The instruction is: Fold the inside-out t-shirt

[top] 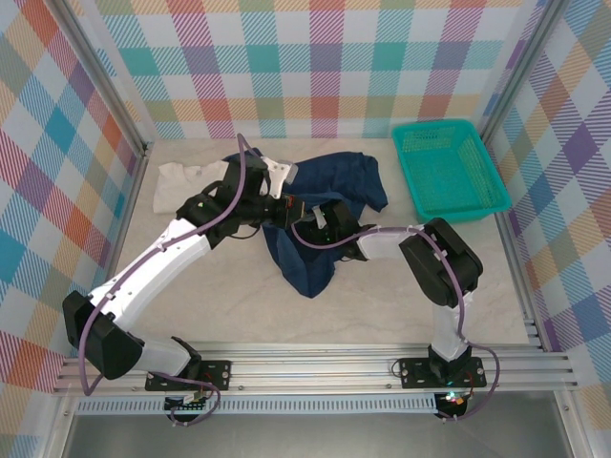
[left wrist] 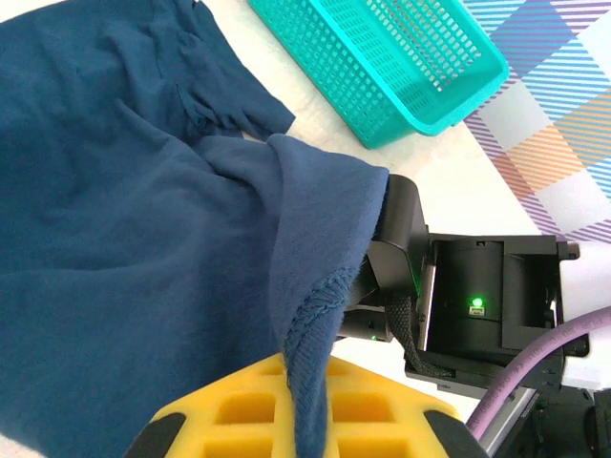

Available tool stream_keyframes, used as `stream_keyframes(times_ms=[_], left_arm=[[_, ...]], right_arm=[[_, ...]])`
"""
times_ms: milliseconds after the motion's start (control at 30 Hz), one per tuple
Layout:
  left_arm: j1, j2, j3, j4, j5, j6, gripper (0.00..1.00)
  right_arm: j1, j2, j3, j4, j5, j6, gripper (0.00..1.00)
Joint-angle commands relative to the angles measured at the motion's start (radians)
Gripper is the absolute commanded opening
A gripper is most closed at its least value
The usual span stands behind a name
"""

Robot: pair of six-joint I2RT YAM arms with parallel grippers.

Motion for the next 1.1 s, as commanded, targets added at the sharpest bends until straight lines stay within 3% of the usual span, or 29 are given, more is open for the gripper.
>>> stream_keyframes(times_ms=[0,267,700,933,1067], left_arm=[[-0.007,-0.042,-0.004,0.034,0.048,0.015,0.0],[-0.016,-0.057,0.008,0.203,0.272,-0.066,0.0],[-0.041,-0.098,0.025,0.188,0.313,-0.052,0.0],[-0.047,-0.135,0.02,0.207,0.315,-0.057,0.0],[-0.051,-0.107,0.027,0.207,0.293,-0.057,0.0]], right_arm=[[-0.014,-0.014,0.026,0.003,-0.038,-0.013,0.47],[-0.001,0.108,0.216,-0.184,0.146,-0.085,0.49],[-0.001,0.264,0.542,-0.51,0.24,-0.147,0.63],[0.01,0.276,0.556,-0.476,0.251,-0.326,0.75],[0.034,0.278,0.566,-0.462,0.254,-0.386,0.76]])
